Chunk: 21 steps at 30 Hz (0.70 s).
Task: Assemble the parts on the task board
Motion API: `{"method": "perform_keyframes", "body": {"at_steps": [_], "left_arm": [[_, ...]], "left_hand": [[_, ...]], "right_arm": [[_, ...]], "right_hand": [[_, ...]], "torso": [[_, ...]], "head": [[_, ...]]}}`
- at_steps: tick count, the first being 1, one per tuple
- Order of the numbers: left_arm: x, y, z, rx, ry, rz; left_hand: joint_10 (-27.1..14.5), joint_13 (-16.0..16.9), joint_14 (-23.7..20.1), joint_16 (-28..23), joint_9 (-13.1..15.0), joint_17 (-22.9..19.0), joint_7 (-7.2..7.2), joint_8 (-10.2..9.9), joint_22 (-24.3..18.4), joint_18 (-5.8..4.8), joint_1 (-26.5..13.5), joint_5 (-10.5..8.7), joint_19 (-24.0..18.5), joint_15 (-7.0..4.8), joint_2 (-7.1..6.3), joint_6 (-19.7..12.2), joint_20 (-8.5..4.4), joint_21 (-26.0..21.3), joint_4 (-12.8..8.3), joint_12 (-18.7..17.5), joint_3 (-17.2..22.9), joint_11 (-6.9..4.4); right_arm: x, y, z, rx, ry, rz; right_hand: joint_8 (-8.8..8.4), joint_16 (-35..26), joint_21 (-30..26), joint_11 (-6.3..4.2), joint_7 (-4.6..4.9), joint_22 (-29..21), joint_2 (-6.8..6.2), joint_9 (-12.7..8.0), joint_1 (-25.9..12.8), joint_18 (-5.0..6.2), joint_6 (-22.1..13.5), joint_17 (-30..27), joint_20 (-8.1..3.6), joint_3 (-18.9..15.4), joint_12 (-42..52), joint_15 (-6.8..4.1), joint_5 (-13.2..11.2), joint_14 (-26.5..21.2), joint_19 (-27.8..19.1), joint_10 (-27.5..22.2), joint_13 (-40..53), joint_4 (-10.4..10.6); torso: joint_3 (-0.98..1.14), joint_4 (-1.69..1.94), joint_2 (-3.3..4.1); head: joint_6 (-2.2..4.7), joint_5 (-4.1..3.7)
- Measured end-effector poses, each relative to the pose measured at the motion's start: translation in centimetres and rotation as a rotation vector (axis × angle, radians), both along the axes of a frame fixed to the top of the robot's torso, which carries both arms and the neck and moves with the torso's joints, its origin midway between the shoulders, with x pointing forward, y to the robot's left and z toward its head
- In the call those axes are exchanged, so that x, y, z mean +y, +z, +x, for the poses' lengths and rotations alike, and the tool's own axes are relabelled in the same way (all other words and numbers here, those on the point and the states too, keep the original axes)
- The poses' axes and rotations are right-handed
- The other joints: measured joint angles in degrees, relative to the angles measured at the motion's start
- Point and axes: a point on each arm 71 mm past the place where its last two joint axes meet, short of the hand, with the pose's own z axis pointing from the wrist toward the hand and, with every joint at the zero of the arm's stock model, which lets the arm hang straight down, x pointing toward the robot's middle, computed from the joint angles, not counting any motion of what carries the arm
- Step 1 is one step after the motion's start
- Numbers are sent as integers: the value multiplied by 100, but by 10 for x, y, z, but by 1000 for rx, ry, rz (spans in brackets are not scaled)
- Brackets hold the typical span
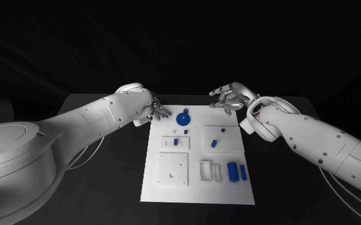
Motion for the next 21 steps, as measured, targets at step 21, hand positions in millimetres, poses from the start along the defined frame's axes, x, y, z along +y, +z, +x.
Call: {"method": "perform_keyframes", "body": {"at_steps": [21], "left_arm": [[-1,0,1,2,5,-34]], "left_hand": [[0,-5,0,0,2,1,0,0,-1,0,298,104,0,0,251,0,0,-21,-163,1,53,0]], "right_arm": [[1,-1,1,3,-1,1]], "right_hand": [[0,0,0,0,0,0,0,0,0,0,0,0,0,-1,0,0,0,0,0,0,1,-1]], "torso": [[-1,-3,8]], "head": [[4,11]]}}
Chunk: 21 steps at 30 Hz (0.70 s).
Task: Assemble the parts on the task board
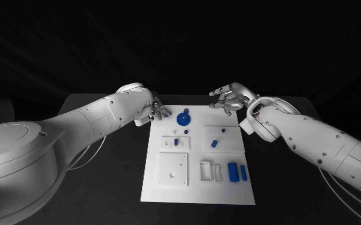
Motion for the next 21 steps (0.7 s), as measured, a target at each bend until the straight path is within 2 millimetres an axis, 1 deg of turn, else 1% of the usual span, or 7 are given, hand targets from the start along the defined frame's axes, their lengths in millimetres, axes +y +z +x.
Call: {"method": "perform_keyframes", "body": {"at_steps": [5,7,11,13,16,18,21], "left_arm": [[0,0,0,0,1,-7],[0,1,0,0,2,-9],[0,1,0,1,4,-17],[0,0,0,3,6,-21],[0,0,0,5,10,-27],[0,0,0,6,14,-33],[0,0,0,9,23,-46]], "left_hand": [[0,0,0,0,60,6,-47,44,0,0,106,194,0,0,106,47,0,0,-148,0,100,0],[0,0,0,0,85,11,-47,44,0,0,149,324,0,0,149,47,0,0,-204,0,156,0],[0,0,0,6,176,44,-66,116,-1,0,195,472,0,0,193,66,0,0,-338,0,258,0],[0,-33,0,38,275,63,-73,156,-1,0,209,498,0,0,194,62,0,0,-416,1,289,0],[10,-164,0,44,328,95,-86,351,-1,0,209,667,0,0,194,48,0,0,-525,2,361,-35],[2,-218,34,44,328,95,-127,359,-1,0,209,743,0,-34,194,7,0,3,-604,67,432,-65],[2,-259,34,44,328,95,-139,360,-1,-1,208,908,0,-34,193,-7,0,22,-585,90,493,-64]], "right_arm": [[0,0,0,1,-1,0],[0,-1,1,2,-1,-1],[0,-1,1,3,-2,-1],[0,-1,1,4,-2,-1],[0,-1,1,4,-2,-1],[0,-1,1,5,-2,-1],[0,-2,1,6,-3,-2]], "right_hand": [[0,0,0,0,0,0,0,0,0,0,0,0,0,0,0,0,0,0,0,0,0,0],[0,0,0,0,0,0,0,0,0,0,0,0,0,0,0,0,0,0,0,0,0,0],[0,0,0,0,0,0,0,0,0,0,0,0,0,0,0,0,0,0,0,0,0,0],[0,0,0,0,0,0,0,0,0,0,0,0,0,17,0,0,26,0,0,0,0,-18],[0,0,0,0,0,0,0,0,0,0,0,0,0,24,0,0,30,0,0,0,1,-24],[0,0,0,0,0,0,0,0,0,0,0,0,0,24,0,0,30,0,0,0,1,-24],[0,0,0,0,-7,0,0,0,0,0,7,0,0,24,0,0,67,0,0,0,1,-24]], "torso": [[0,-1,0],[0,-2,1],[-1,-1,1],[0,0,2],[0,3,2],[0,3,2],[0,7,1]], "head": [[-4,0],[-7,0],[-12,0],[-13,0],[-15,4],[-17,5],[-18,5]]}}
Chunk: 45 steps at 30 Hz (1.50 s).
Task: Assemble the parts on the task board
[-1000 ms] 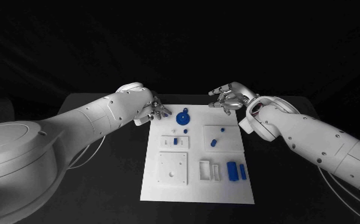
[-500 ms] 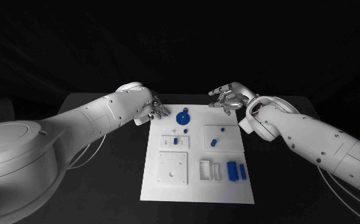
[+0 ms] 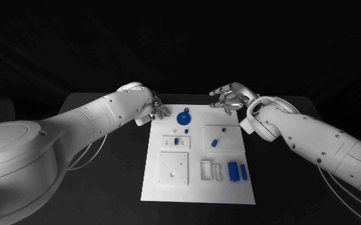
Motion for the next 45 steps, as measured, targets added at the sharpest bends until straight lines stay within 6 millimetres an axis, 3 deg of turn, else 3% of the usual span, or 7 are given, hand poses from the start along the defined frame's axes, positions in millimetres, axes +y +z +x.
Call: {"method": "perform_keyframes", "body": {"at_steps": [8,9,14,16,29,33,45], "left_arm": [[1,0,-5,12,12,-49],[2,0,-6,15,13,-58],[4,2,-15,28,6,-98],[5,3,-20,33,1,-113],[-3,5,-64,53,-79,-141],[-7,-1,-78,59,-111,-112],[-16,-23,-101,51,-166,-17]], "left_hand": [[18,-55,20,23,3,60,24,12,0,0,-225,375,0,-19,-85,24,0,23,-106,51,238,-21],[-1,-62,20,23,3,72,43,149,0,0,-276,458,0,-19,-90,42,0,23,-118,67,250,-40],[-1,-70,41,66,30,120,74,255,0,0,-440,665,21,-40,-92,73,-21,45,-161,117,293,-40],[-1,-70,42,67,31,134,74,260,-1,0,-524,694,21,-40,-96,73,-21,68,-305,133,437,-40],[0,-84,122,89,283,221,126,214,-1,0,-659,842,21,-36,-144,124,-21,90,-431,227,524,-40],[0,-106,123,89,485,255,146,191,-1,0,-691,1051,21,-37,-174,144,-21,108,-454,267,513,-39],[17,-142,184,112,668,351,166,216,3,0,-906,1218,42,-37,-135,164,0,156,-658,355,592,-61]], "right_arm": [[-2,0,0,2,-2,-3],[-3,0,0,3,-3,-4],[-6,-1,0,5,-8,-8],[-7,-1,1,6,-11,-10],[-19,-7,5,19,-42,-22],[-18,-9,6,23,-45,-22],[-16,-14,7,30,-46,-21]], "right_hand": [[0,0,0,0,0,0,0,0,0,0,0,0,0,17,0,0,28,0,0,0,0,-17],[0,0,0,0,0,0,0,0,0,0,0,0,0,17,0,0,29,0,0,0,0,-17],[0,0,0,0,-1,0,0,0,0,0,1,0,0,16,0,0,28,0,0,0,0,-17],[0,0,0,0,-1,0,0,0,0,0,1,0,0,16,0,0,28,0,0,0,0,-17],[0,0,0,0,-1,0,0,0,0,-1,1,0,0,50,0,0,67,0,0,0,-4,-19],[0,0,0,0,-1,0,0,0,0,0,1,0,0,49,0,0,67,0,0,0,-4,-18],[0,0,0,0,-1,0,0,0,0,0,1,0,0,63,0,0,91,0,0,0,-4,-33]], "torso": [[-3,8,-10],[-3,10,-11],[-1,34,-34],[-1,50,-48],[-2,174,-156],[-8,211,-194],[-18,259,-240]], "head": [[-12,-7],[-12,-7],[-29,-26],[-47,-38],[-171,-74],[-217,-81],[-320,-66]]}}
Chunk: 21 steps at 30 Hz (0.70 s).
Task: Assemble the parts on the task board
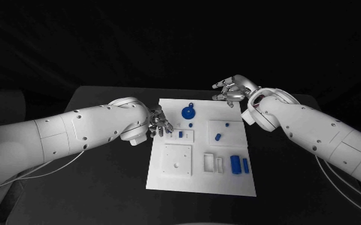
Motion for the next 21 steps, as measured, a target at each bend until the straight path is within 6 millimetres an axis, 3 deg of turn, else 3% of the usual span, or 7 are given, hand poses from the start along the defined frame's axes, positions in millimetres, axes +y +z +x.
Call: {"method": "perform_keyframes", "body": {"at_steps": [8,21], "left_arm": [[-1,-18,-8,-6,2,25],[-5,-24,-7,-44,9,40]], "left_hand": [[-1,-9,0,0,74,12,0,0,0,0,-1,0,0,0,1,0,0,0,-1,7,0,-1],[-2,-14,41,0,116,17,0,-22,-1,0,-23,-10,-1,-1,23,0,0,0,-21,24,5,-2]], "right_arm": [[1,-1,0,2,2,0],[2,-2,0,3,4,0]], "right_hand": [[0,0,0,0,0,0,-23,0,-23,0,0,0,0,15,0,0,26,0,0,0,0,-15],[0,0,0,0,0,0,-23,0,-23,0,0,0,0,31,0,0,65,0,0,0,1,-31]], "torso": [[0,-1,3],[7,-7,7]], "head": [[-38,10],[-60,10]]}}
